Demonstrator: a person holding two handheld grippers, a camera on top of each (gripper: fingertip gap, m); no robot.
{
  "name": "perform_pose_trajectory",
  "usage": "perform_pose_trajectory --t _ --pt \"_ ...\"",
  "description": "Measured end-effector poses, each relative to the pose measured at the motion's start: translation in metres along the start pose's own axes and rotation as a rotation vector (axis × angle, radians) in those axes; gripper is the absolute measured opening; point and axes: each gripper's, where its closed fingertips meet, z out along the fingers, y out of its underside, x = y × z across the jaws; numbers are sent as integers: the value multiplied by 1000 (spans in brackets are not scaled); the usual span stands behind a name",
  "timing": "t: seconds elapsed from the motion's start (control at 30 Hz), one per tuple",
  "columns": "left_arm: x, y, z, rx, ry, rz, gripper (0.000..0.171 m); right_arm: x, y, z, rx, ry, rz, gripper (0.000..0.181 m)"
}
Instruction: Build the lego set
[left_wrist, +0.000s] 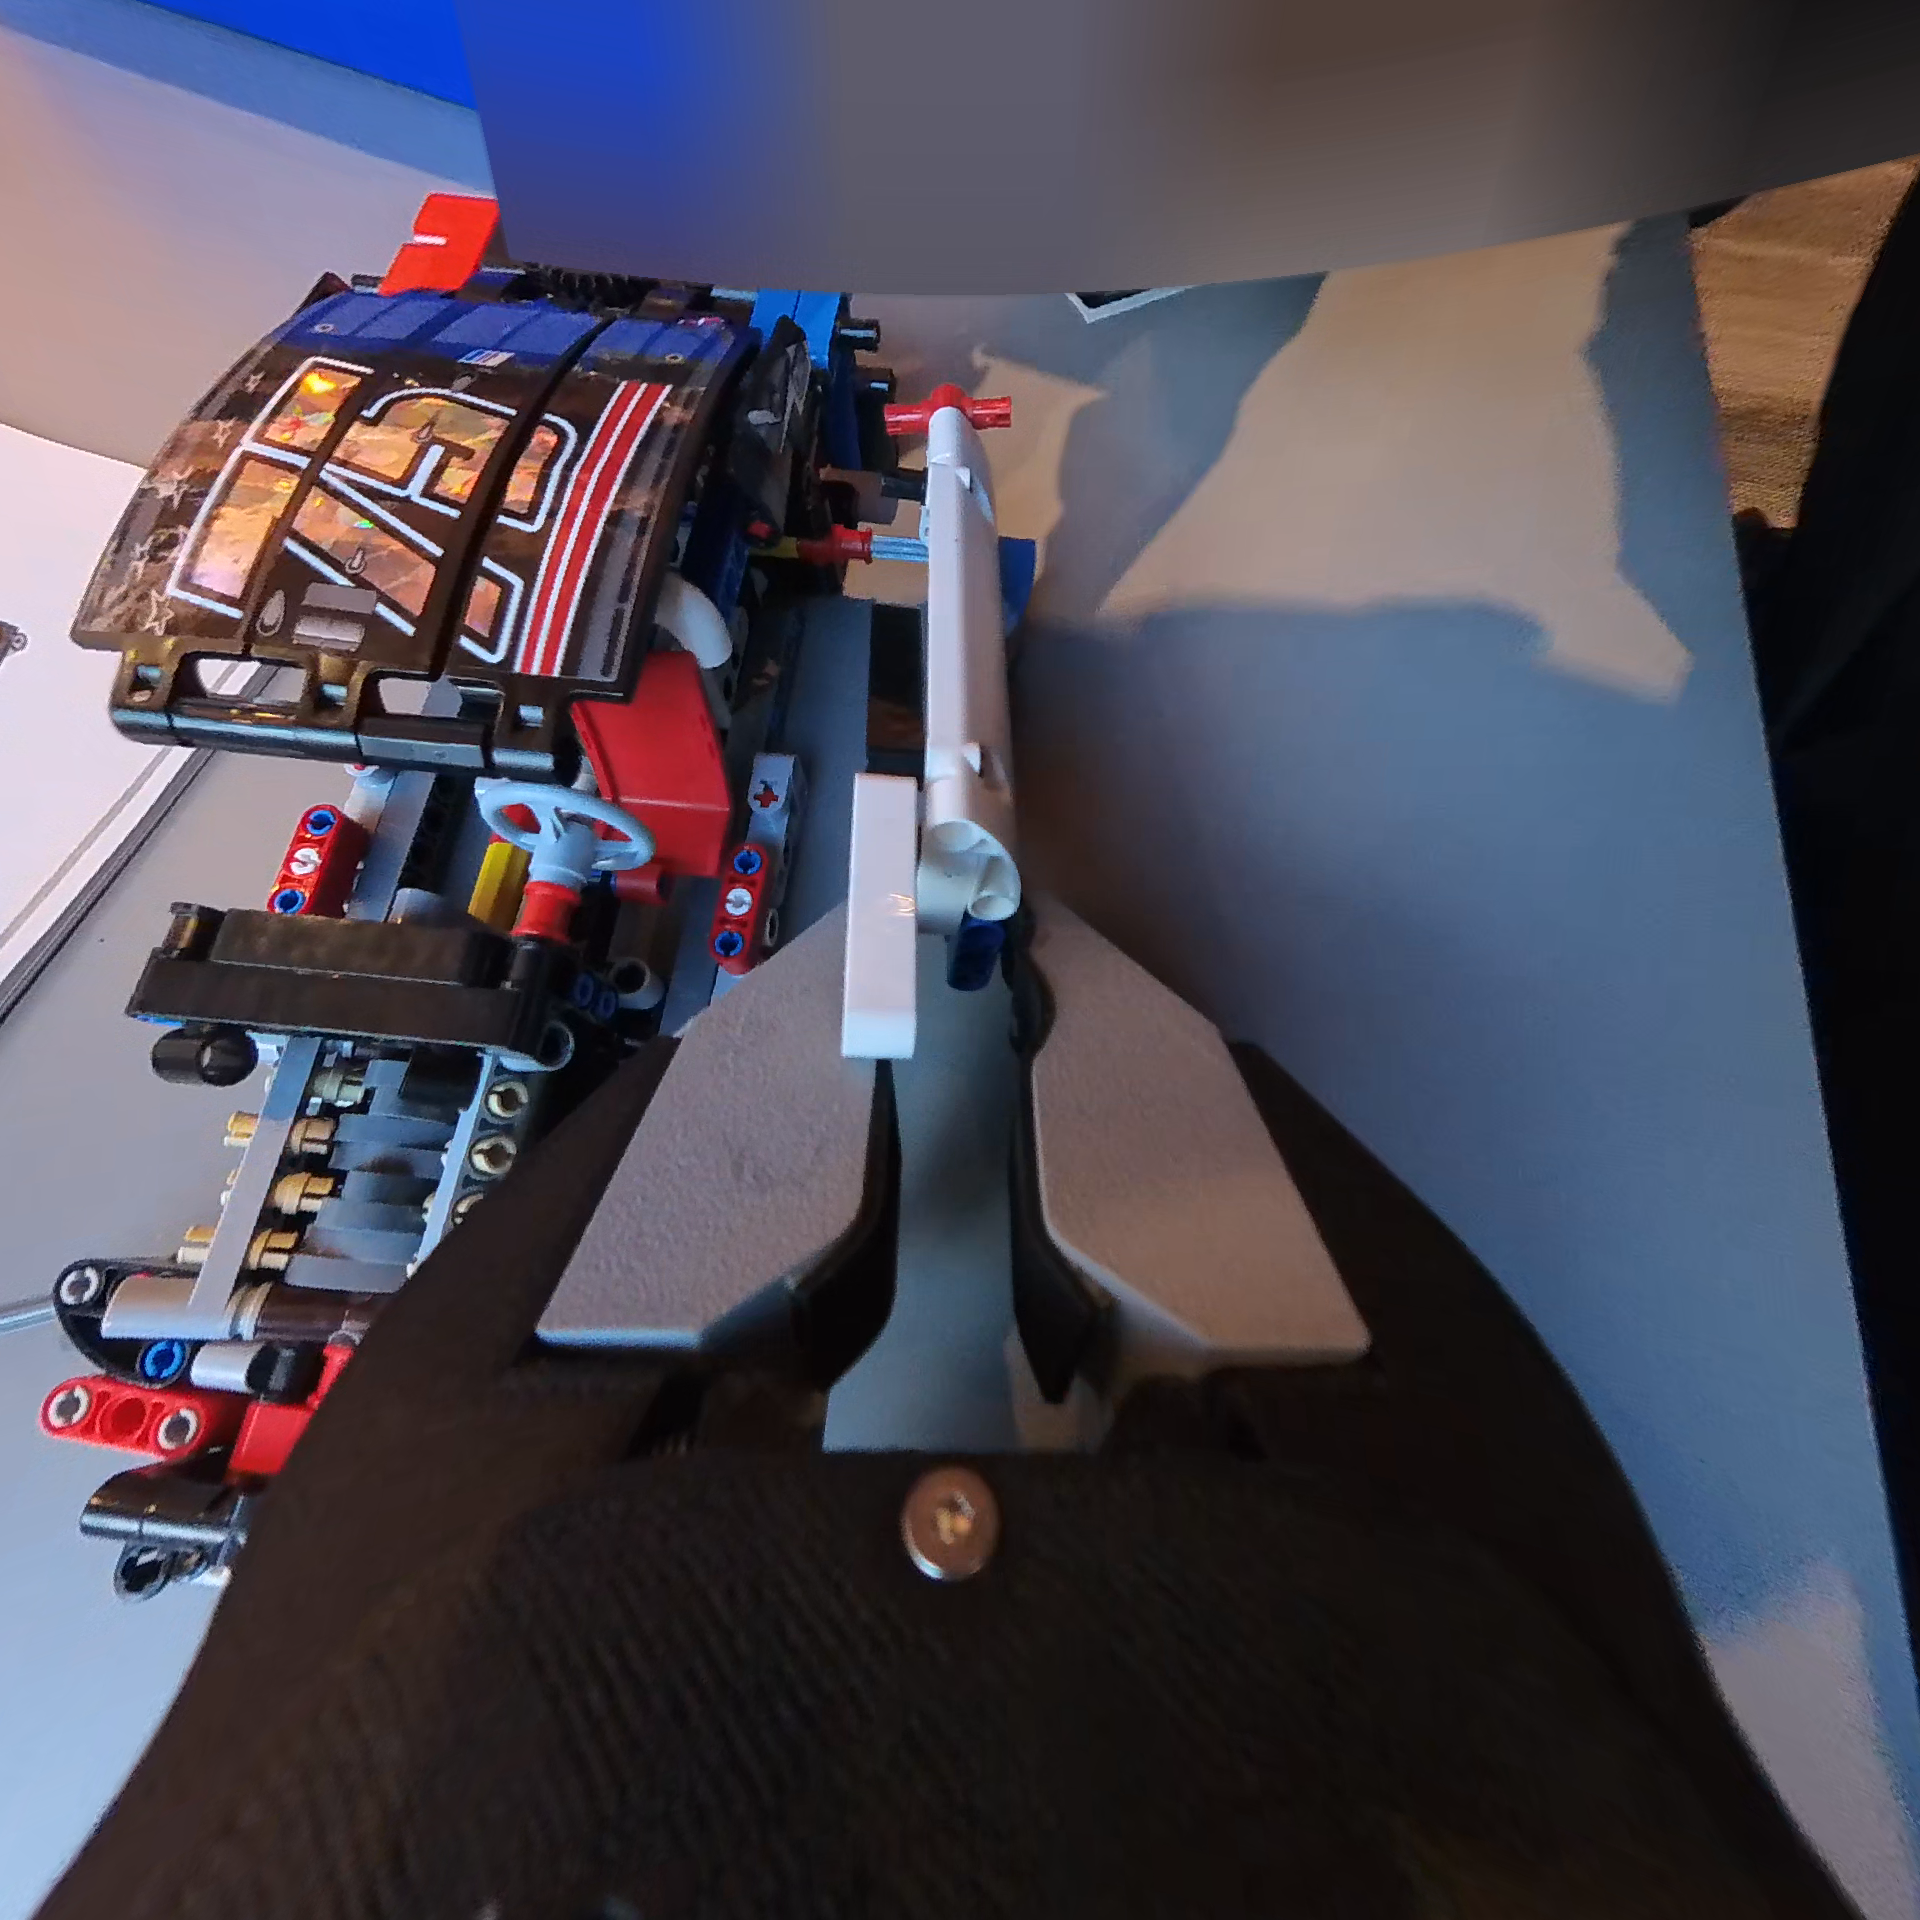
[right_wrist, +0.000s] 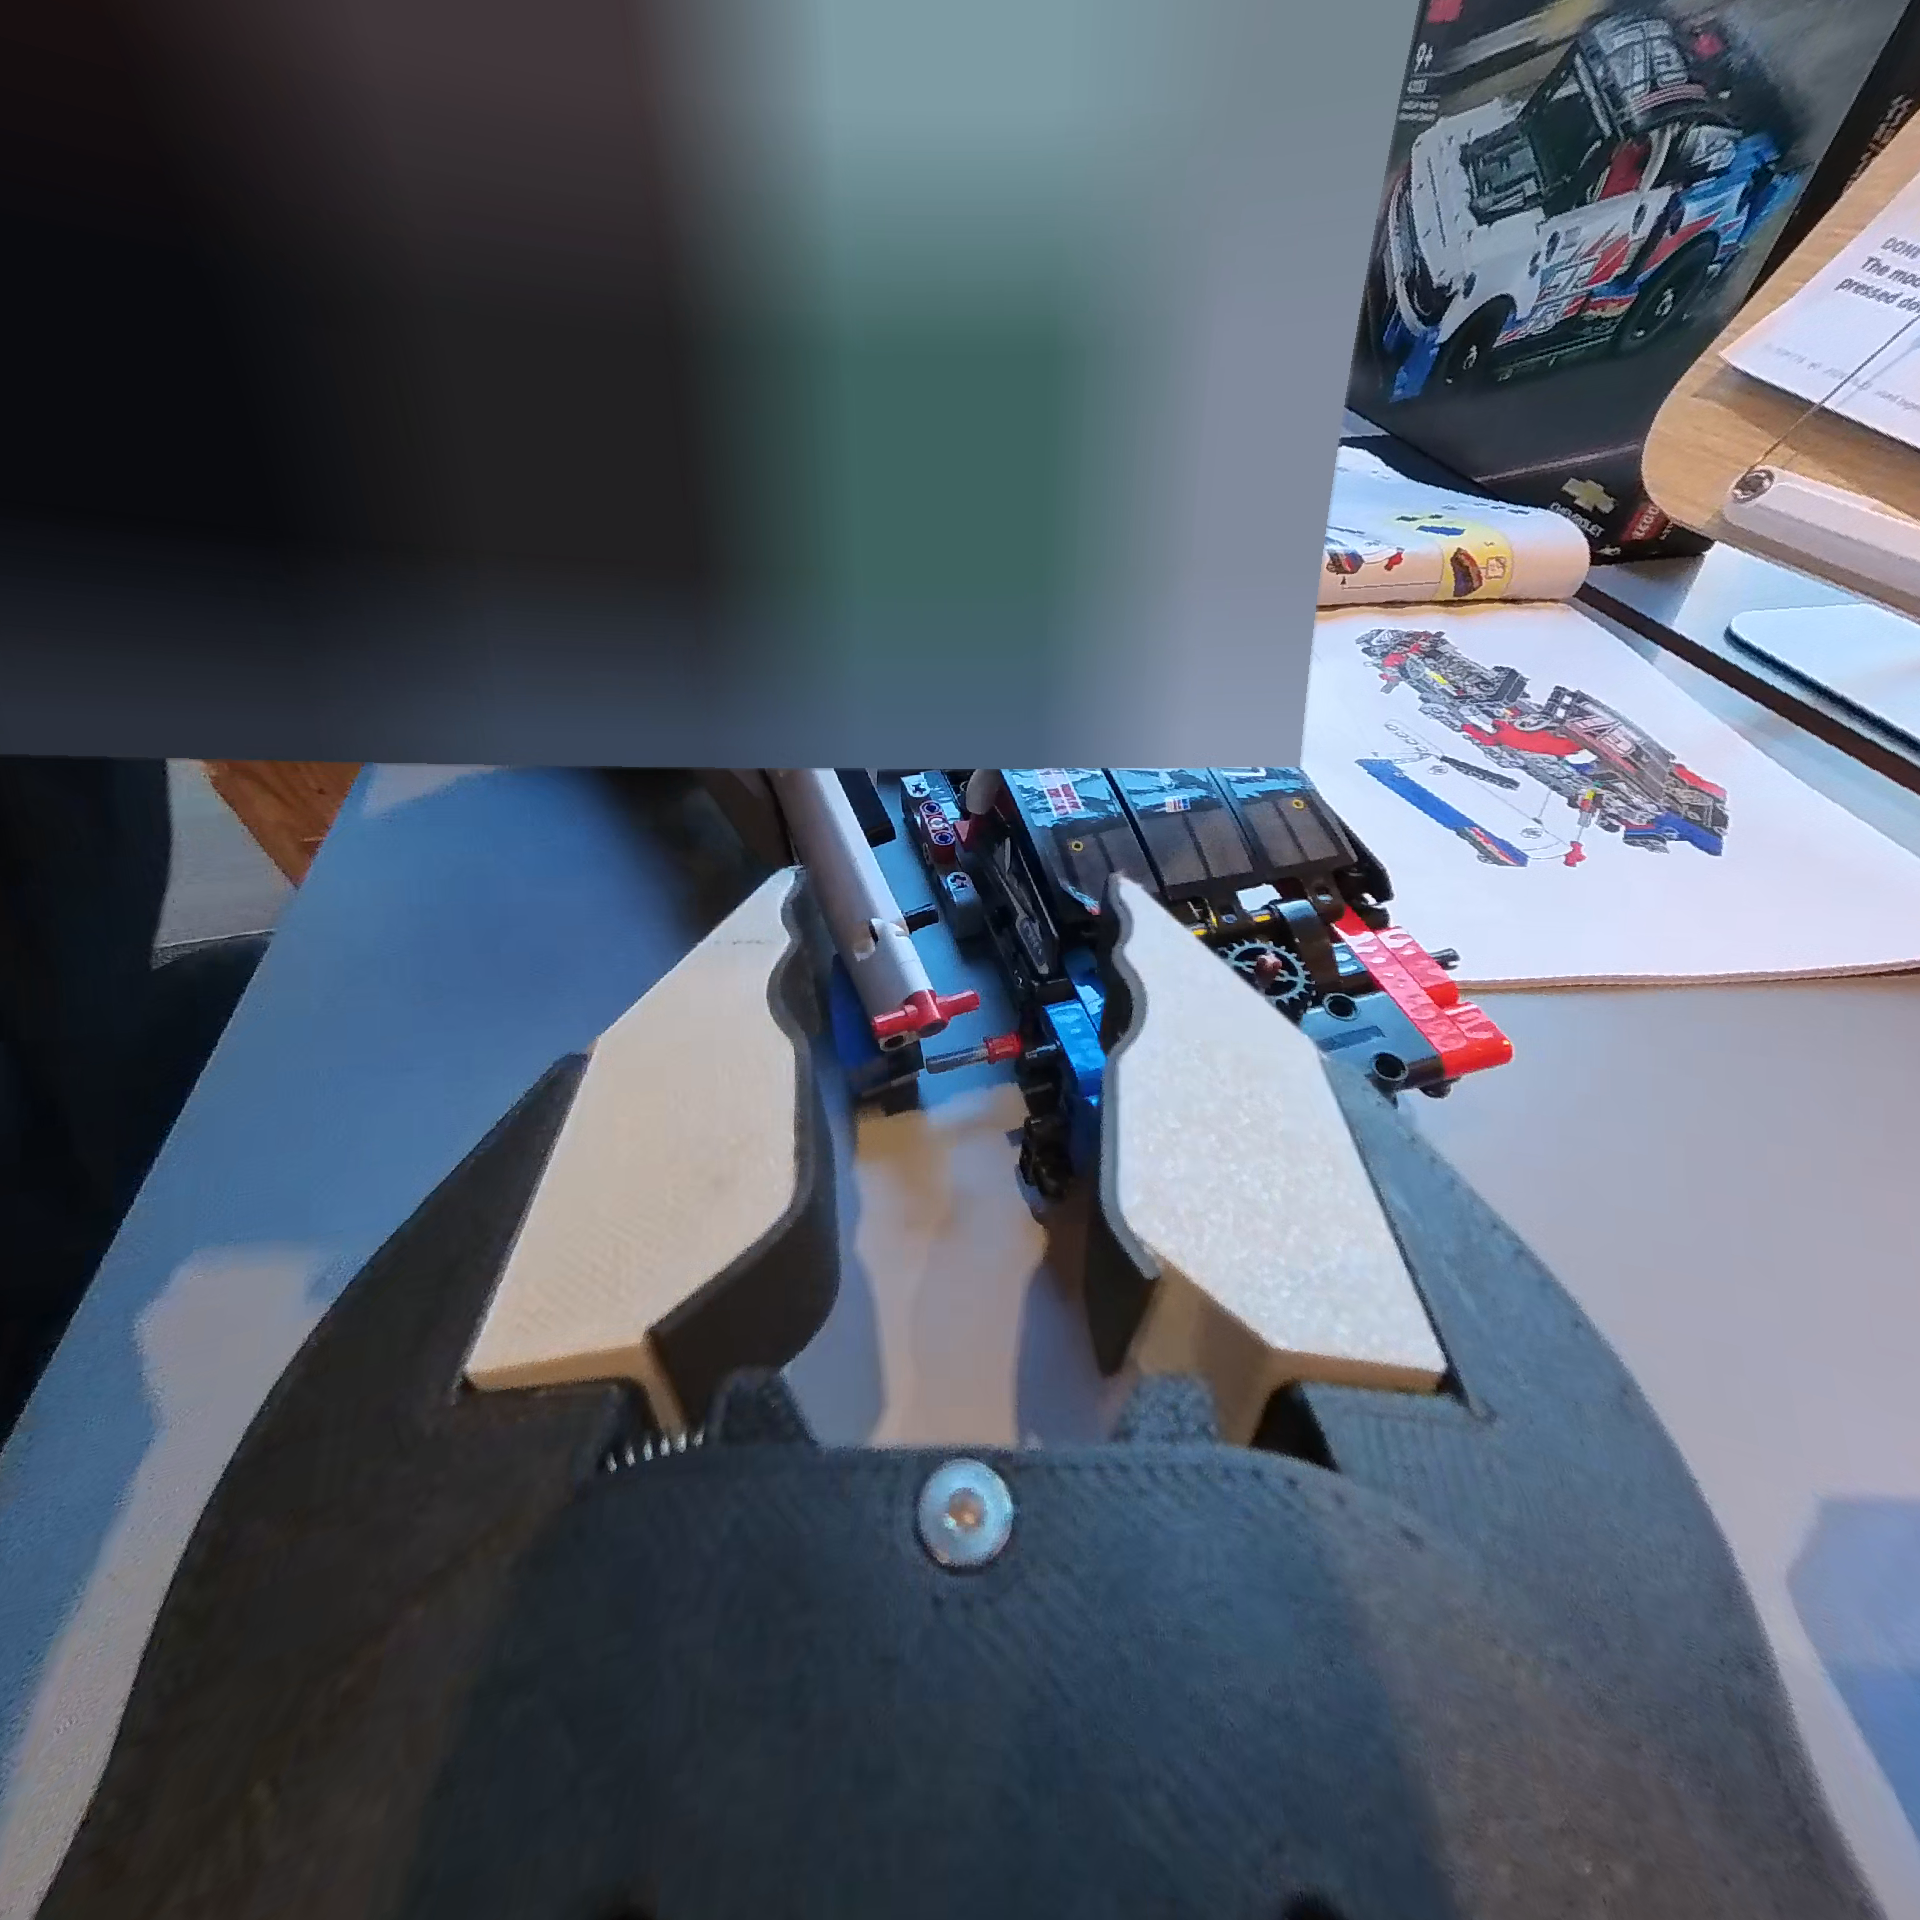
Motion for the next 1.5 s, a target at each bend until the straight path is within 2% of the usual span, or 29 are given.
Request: perform_pose_trajectory --t 0.4,0.67,1.0,1.2,1.37,1.5 --pt "0 0 0 -1 16 -13 14 -3 3 4 -27 -17 -19 39" --pt "-2 1 1 -8 28 -44 14 -14 9 11 -79 -23 -96 32" --pt "-2 1 1 -11 26 -49 14 -16 17 16 -138 -8 -146 33" --pt "-3 1 1 -15 -14 -5 14 -19 20 17 -159 -9 -182 33" --pt "9 -1 1 0 -76 222 13 -24 23 16 -175 -10 -237 33" --pt "7 -1 1 -3 -69 190 13 -25 23 16 -174 -21 -238 32"
